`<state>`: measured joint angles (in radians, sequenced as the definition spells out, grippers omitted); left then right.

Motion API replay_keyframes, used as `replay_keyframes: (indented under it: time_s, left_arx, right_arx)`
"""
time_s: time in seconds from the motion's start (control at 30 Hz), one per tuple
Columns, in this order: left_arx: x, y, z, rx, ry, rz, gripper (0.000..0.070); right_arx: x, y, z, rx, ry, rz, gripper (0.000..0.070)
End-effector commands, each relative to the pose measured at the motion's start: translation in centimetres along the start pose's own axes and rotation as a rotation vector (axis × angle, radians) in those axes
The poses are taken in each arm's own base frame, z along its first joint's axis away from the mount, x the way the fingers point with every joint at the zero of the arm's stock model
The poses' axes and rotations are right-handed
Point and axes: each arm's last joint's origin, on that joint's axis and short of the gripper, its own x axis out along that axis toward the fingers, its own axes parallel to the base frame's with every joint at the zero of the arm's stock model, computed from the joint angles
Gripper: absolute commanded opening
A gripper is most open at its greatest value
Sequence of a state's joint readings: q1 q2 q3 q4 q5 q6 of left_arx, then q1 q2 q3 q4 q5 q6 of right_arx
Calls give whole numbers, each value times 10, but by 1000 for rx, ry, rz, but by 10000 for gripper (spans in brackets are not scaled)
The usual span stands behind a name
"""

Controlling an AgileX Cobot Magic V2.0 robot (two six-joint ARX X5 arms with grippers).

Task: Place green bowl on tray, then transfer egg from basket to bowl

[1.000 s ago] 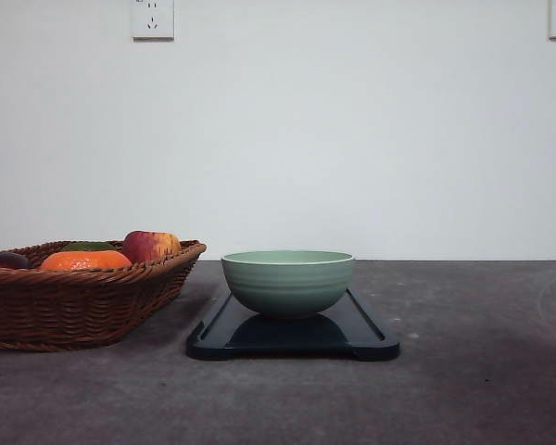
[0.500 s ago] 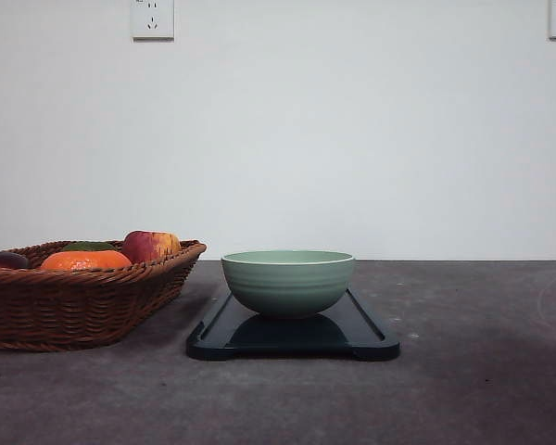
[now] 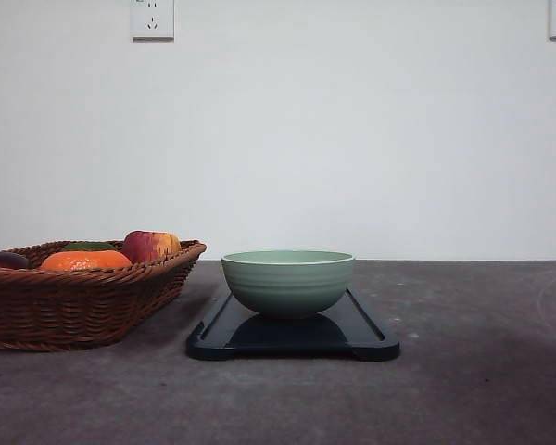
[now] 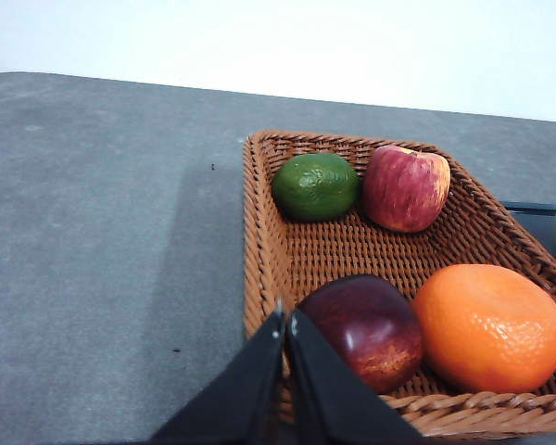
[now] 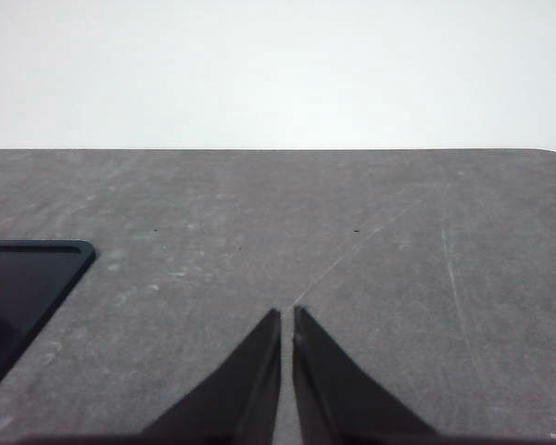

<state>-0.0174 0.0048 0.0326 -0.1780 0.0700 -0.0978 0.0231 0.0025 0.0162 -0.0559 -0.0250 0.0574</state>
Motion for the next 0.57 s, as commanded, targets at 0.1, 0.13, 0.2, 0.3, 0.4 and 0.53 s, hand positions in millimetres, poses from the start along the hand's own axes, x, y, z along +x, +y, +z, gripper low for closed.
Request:
replay_keyframes:
  time_s: [0.1,0.13,0.2,0.3,0.4,0.53]
  left_arx:
    - [2,1,-7,2,27,5,0]
    - [2,1,-7,2,27,5,0]
    - [2,1,-7,2,27,5,0]
    - [2,1,-7,2,27,5,0]
    - [2,1,-7,2,27,5,0]
    - [2,1,-7,2,27,5,0]
  right_arx:
    - [0,0,0,11,-6,0,17]
    - [0,0,0,11,-6,0,17]
    - [0,0,0,11,-6,0,17]
    - [0,0,0,11,-6,0,17]
    - [0,0,0,11,-6,0,17]
    - [0,0,0,11,-6,0,17]
